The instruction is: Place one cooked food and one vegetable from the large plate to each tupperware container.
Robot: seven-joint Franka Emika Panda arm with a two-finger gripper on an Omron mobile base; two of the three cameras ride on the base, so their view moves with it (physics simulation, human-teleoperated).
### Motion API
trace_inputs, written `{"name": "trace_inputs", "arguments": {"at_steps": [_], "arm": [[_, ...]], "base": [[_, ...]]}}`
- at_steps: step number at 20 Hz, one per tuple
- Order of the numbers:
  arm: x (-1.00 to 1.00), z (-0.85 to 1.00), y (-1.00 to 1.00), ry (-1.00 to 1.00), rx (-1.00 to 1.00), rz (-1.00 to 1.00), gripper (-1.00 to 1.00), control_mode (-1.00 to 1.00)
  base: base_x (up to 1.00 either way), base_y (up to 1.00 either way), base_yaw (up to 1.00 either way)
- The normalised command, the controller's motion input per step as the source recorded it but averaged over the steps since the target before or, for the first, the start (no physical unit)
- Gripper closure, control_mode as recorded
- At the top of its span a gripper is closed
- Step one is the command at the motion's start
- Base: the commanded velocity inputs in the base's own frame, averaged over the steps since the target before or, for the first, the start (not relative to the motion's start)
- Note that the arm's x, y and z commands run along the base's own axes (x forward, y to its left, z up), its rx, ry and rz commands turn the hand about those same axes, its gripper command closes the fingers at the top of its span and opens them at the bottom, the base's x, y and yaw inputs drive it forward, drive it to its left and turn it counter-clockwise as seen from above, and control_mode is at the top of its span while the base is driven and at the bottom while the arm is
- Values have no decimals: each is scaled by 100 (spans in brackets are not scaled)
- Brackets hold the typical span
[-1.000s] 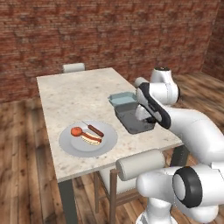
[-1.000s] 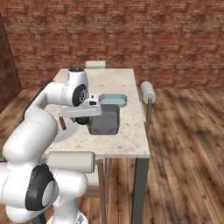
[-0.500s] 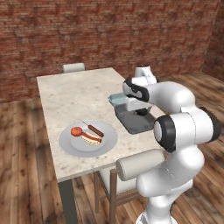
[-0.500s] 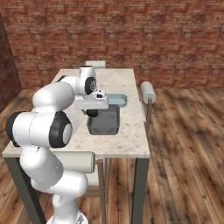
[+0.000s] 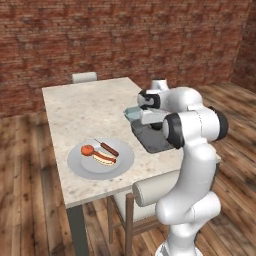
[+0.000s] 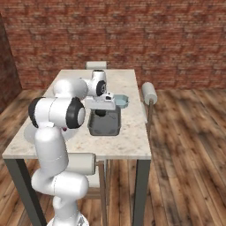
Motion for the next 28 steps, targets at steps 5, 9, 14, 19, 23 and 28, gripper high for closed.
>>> {"name": "trace_inputs", "arguments": {"at_steps": [5,9,14,19,23,28], "arm": [[58,-59,-55,0,1,2,100,-100],[15,-36,-8,2,0,0,100,-100],[0,-39,1,0,-1,0,100,-100],[0,-39,-2,0,-4,0,100,-100],[0,0,0,0,0,0,100,-100],[0,0,0,0,0,0,-100,-100]], "base": [[0,0,0],[0,0,0],[0,0,0],[0,0,0],[0,0,0],[0,0,0]]}}
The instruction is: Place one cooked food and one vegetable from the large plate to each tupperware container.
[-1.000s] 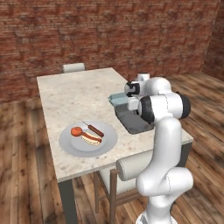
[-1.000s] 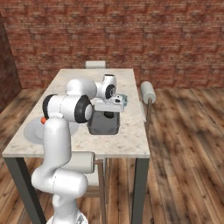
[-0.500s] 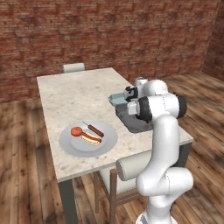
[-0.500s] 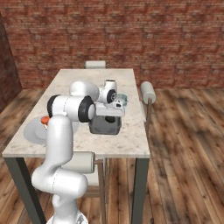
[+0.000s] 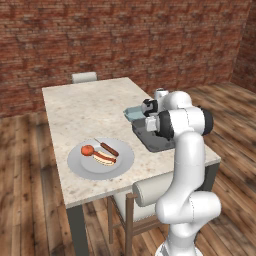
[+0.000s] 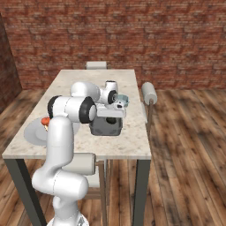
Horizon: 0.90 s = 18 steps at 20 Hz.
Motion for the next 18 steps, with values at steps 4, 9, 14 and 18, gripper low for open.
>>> {"name": "trace_inputs", "arguments": {"at_steps": [4,9,14,18], "arm": [[-1,8,2,-1,-3,0,-100,-100],[-26,39,10,-3,-10,0,-100,-100],[-20,36,7,-1,-13,0,-100,-100],[-73,38,58,1,1,-2,-100,-100]], "base": [[0,0,0],[0,0,0],[0,0,0],[0,0,0]]}}
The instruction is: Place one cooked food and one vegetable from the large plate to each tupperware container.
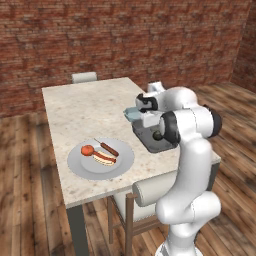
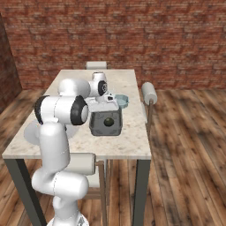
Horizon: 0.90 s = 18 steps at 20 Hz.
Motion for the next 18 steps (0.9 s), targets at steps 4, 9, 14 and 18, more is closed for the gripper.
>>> {"name": "trace_inputs", "arguments": {"at_steps": [4,9,14,18], "arm": [[-85,60,100,0,0,2,-100,-100],[-89,38,100,0,0,12,-100,-100],[-16,3,98,0,0,16,-100,-100],[9,-6,72,0,0,11,-100,-100]], "base": [[0,0,0],[0,0,0],[0,0,0],[0,0,0]]}}
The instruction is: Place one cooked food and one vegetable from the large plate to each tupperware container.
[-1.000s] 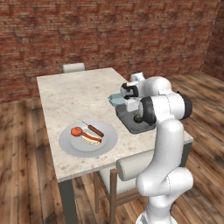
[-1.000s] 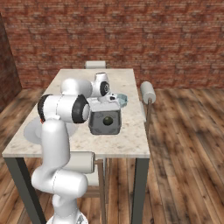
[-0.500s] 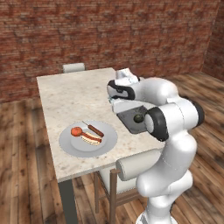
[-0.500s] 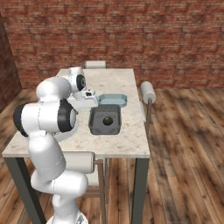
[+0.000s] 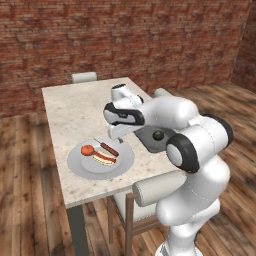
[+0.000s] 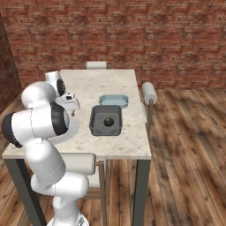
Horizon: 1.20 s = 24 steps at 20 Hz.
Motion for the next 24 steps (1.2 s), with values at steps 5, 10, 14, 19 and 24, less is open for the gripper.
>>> {"name": "trace_inputs", "arguments": {"at_steps": [5,10,14,19,24], "arm": [[38,-12,63,0,0,11,-100,-100],[23,-33,40,-1,-1,1,-100,-100],[6,-59,20,0,0,0,-100,-100],[36,-49,-12,-1,0,0,-100,-100],[41,6,-16,0,0,3,-100,-100]], "base": [[0,0,0],[0,0,0],[0,0,0],[0,0,0],[0,0,0]]}}
